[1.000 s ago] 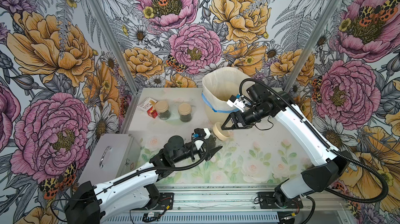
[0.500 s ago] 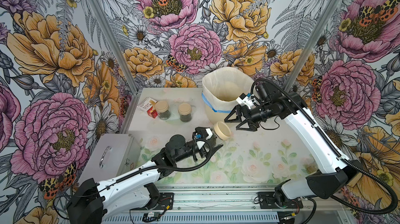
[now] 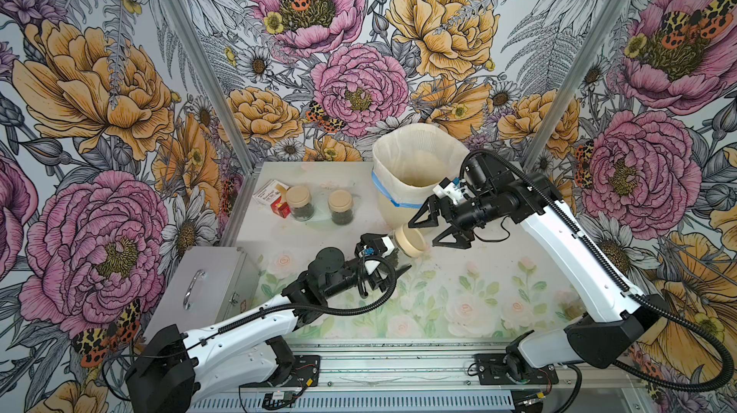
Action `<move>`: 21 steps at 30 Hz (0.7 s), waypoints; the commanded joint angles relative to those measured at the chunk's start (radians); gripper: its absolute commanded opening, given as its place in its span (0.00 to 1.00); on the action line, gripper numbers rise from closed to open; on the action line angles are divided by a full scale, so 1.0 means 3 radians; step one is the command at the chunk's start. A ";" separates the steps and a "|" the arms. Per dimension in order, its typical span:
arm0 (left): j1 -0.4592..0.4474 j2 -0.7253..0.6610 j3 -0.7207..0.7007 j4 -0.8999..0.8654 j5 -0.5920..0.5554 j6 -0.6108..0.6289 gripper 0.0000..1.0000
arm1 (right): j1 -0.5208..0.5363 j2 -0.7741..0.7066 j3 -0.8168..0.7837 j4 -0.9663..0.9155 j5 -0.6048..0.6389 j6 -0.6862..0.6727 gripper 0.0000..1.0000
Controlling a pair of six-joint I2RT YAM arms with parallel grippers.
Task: Empty moldy tea leaves from jars
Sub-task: Unscrew the lid from the jar.
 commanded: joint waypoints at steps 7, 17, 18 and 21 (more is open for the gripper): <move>-0.0048 0.0003 0.0179 0.0315 -0.0060 0.0036 0.48 | 0.0128 0.0132 0.0148 0.0012 0.0131 0.0167 1.00; -0.0074 0.0022 0.0196 0.0301 -0.0049 0.0009 0.48 | 0.0217 0.0262 0.0205 -0.0037 0.0162 0.0083 1.00; -0.0074 0.0018 0.0194 0.0307 -0.0055 -0.0005 0.48 | 0.0223 0.0281 0.0245 -0.0066 0.0164 0.0068 0.99; -0.0045 -0.0007 0.0199 0.0264 -0.0034 0.0010 0.48 | 0.0234 0.0356 0.0495 -0.0323 0.0239 -0.0090 0.99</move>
